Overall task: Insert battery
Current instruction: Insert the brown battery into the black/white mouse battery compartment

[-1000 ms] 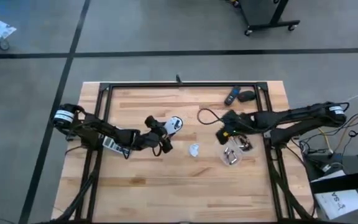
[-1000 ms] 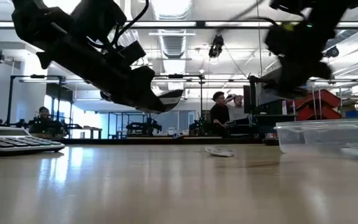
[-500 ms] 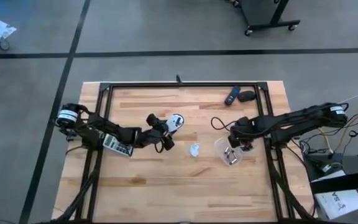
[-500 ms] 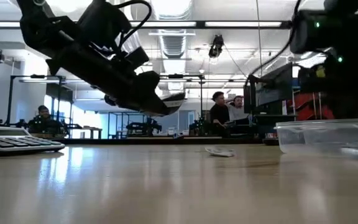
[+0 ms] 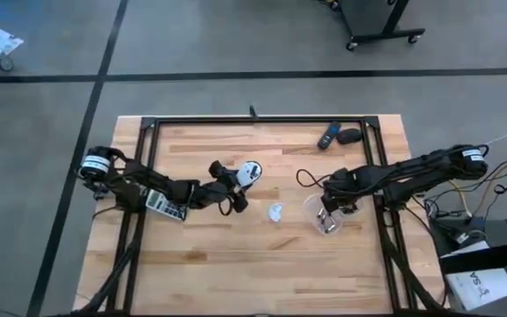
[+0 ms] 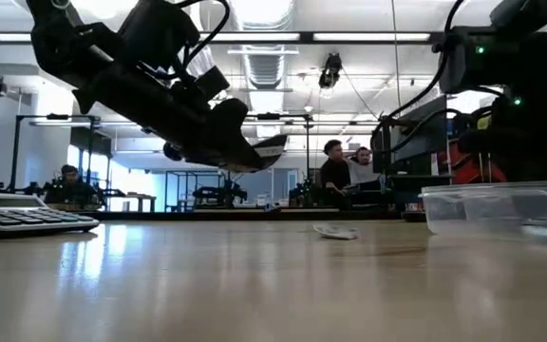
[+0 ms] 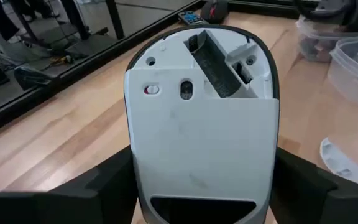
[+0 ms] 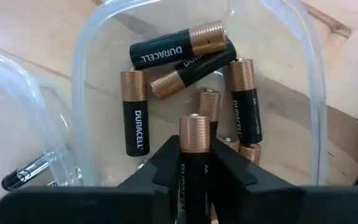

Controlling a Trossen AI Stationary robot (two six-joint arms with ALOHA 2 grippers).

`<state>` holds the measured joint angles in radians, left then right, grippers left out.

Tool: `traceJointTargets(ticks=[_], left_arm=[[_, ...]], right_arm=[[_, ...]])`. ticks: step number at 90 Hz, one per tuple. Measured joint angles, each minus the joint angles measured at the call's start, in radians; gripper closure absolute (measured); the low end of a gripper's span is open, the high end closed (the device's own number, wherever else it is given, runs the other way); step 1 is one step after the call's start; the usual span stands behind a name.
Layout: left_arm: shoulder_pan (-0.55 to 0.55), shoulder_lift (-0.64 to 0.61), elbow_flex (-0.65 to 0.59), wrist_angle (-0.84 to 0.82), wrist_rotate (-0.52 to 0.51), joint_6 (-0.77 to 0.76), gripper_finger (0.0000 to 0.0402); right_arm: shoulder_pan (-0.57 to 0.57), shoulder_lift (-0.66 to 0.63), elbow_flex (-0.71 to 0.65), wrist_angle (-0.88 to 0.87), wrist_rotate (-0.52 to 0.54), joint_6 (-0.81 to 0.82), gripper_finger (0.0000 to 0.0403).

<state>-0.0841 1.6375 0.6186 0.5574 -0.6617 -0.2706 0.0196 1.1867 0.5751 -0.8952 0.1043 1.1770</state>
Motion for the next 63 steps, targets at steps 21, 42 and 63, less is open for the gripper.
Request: traceJointTargets(ticks=[21, 42, 63], left_arm=[[0.000, 0.000, 0.000, 0.004, 0.001, 0.000, 0.0134], [0.000, 0.000, 0.000, 0.004, 0.001, 0.000, 0.0133], [0.000, 0.000, 0.000, 0.004, 0.001, 0.000, 0.0135]], right_arm=[[0.000, 0.001, 0.000, 0.036, 0.035, -0.025, 0.0365], [0.000, 0.001, 0.000, 0.047, 0.045, -0.029, 0.0342], [0.000, 0.001, 0.000, 0.055, 0.067, -0.028, 0.0339]])
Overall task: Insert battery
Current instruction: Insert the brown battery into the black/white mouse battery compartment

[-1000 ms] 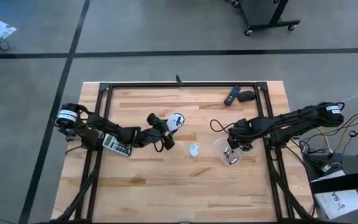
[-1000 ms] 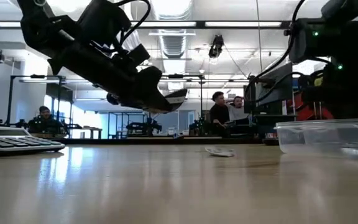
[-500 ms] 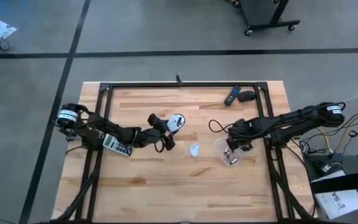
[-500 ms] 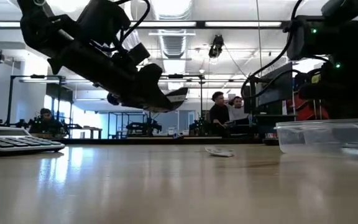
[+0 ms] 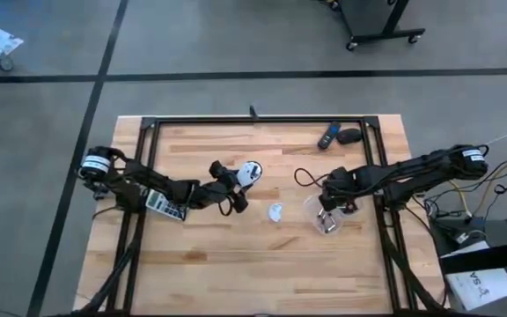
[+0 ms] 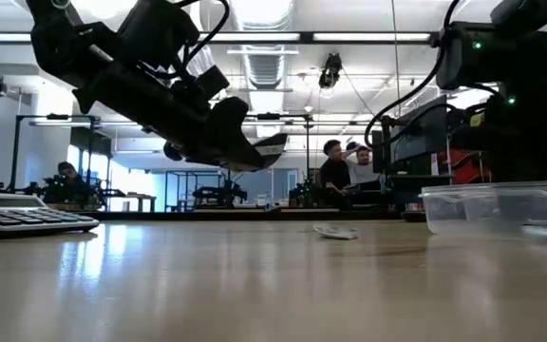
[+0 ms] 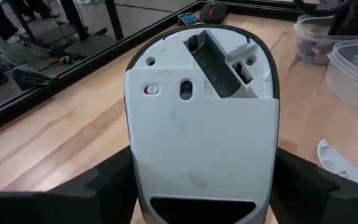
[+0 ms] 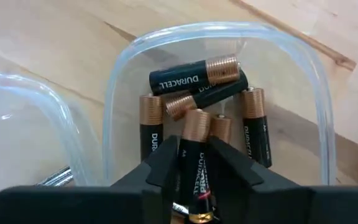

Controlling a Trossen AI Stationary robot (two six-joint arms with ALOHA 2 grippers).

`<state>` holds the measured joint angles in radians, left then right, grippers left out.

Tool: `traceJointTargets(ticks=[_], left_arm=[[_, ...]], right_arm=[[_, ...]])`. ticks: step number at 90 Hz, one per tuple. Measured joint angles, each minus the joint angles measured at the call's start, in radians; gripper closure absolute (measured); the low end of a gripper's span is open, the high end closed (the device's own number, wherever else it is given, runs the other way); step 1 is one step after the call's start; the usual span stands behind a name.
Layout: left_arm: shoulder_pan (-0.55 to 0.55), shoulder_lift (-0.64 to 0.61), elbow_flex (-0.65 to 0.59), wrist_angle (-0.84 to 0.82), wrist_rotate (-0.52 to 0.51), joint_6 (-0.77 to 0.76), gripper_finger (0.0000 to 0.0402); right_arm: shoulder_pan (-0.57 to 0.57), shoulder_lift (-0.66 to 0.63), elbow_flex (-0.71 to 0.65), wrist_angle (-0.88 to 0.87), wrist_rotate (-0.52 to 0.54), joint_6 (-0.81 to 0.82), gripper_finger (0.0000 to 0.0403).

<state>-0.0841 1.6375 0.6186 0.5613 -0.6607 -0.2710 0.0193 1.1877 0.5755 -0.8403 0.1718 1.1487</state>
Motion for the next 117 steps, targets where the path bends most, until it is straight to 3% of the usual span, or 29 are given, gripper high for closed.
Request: traceJointTargets(ticks=[25, 66, 86, 97, 117], left_arm=[[0.000, 0.000, 0.000, 0.000, 0.000, 0.000, 0.0131], [0.000, 0.000, 0.000, 0.000, 0.001, 0.000, 0.0131], [0.000, 0.000, 0.000, 0.000, 0.002, 0.000, 0.0136], [0.000, 0.000, 0.000, -0.001, 0.021, 0.000, 0.0131], [-0.002, 0.000, 0.000, 0.000, 0.026, -0.003, 0.0138]], right_arm=[[0.000, 0.006, 0.000, 0.026, 0.039, 0.027, 0.0368], [0.000, 0.076, -0.008, 0.098, 0.079, 0.030, 0.0322], [0.000, 0.123, -0.008, 0.121, 0.126, 0.015, 0.0346], [0.000, 0.104, -0.008, 0.118, 0.128, 0.001, 0.0373], [0.000, -0.024, -0.006, 0.111, 0.128, -0.032, 0.0374]])
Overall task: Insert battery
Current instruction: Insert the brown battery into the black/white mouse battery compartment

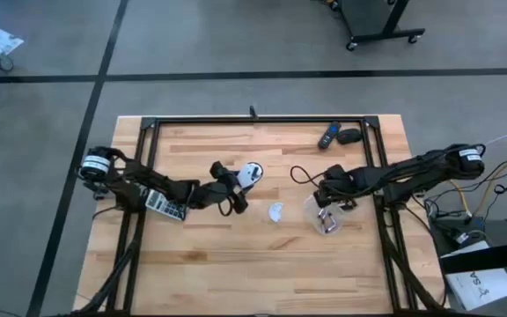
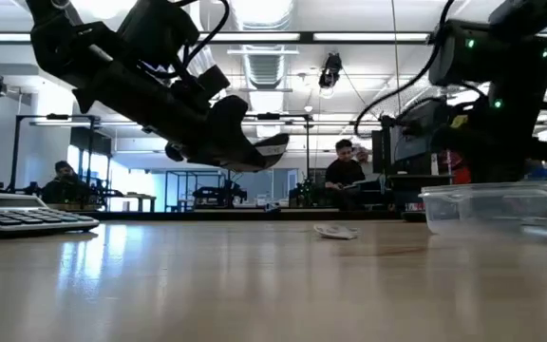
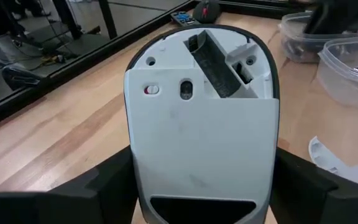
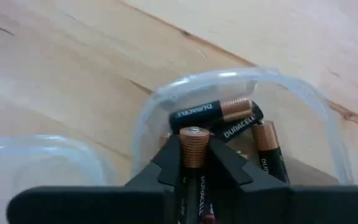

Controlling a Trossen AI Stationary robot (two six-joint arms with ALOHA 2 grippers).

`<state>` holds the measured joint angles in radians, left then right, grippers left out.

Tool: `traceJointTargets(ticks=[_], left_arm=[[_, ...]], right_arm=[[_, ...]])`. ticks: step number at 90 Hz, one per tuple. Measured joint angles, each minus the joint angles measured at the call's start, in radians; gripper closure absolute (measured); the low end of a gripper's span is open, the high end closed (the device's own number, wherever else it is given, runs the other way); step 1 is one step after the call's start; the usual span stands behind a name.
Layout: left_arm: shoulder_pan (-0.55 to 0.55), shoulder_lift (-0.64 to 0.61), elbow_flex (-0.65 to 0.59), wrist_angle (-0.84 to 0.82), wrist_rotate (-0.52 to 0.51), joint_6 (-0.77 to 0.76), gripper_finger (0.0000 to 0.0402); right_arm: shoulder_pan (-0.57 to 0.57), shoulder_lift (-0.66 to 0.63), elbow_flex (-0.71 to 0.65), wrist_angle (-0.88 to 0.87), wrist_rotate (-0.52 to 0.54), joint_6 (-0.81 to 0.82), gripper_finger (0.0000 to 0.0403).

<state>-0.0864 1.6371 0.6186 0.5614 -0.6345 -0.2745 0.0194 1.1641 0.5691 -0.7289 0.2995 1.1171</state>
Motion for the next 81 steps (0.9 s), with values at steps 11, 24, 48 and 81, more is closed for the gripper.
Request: traceJointTargets(ticks=[11, 24, 48, 81], left_arm=[[0.000, 0.000, 0.000, 0.005, 0.001, 0.000, 0.0133], [0.000, 0.000, 0.000, 0.033, 0.001, 0.000, 0.0134], [0.002, 0.000, 0.000, 0.186, 0.035, -0.001, 0.0131], [0.001, -0.001, 0.004, 0.338, 0.033, 0.054, 0.0135]], right_arm=[[0.000, -0.099, 0.025, 0.005, 0.027, -0.038, 0.0373], [0.000, -0.189, 0.064, 0.032, 0.112, -0.114, 0.0374], [0.000, -0.178, 0.066, 0.654, 0.172, -0.543, 0.0374], [0.000, 0.112, 0.131, 1.346, 0.033, -0.946, 0.0374]])
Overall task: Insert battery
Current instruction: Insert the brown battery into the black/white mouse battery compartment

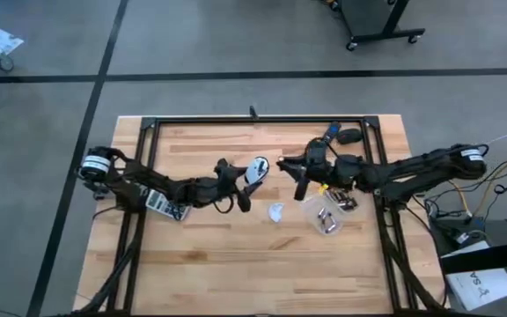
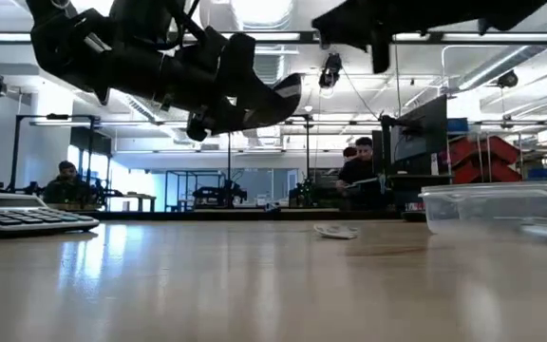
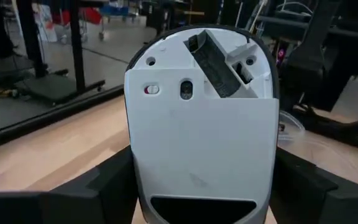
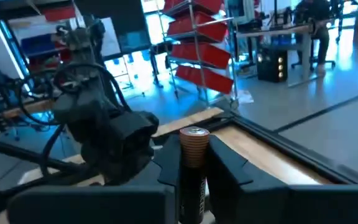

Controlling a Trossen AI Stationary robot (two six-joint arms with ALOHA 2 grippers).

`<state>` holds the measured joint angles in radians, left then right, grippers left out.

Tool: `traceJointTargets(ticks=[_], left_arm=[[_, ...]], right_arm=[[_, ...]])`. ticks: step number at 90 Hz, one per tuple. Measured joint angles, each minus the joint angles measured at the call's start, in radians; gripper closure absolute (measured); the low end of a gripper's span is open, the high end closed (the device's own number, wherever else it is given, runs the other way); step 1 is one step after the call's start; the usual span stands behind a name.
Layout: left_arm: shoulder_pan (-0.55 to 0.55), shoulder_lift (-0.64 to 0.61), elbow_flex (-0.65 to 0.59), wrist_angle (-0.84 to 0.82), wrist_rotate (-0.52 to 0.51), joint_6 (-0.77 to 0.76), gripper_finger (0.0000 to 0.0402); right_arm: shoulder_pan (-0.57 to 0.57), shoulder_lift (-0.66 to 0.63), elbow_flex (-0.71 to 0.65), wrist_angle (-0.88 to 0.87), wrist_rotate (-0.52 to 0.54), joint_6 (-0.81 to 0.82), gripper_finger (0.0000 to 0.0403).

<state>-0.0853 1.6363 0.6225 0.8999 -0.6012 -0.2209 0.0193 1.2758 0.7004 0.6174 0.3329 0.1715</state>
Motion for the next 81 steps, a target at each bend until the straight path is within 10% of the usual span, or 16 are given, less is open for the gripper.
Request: traceJointTargets(ticks=[81], left_arm=[[0.001, -0.046, 0.063, -0.185, -0.113, 0.094, 0.0135]], right_arm=[[-0.007, 0.367, 0.117, 0.261, 0.147, -0.162, 0.0374]])
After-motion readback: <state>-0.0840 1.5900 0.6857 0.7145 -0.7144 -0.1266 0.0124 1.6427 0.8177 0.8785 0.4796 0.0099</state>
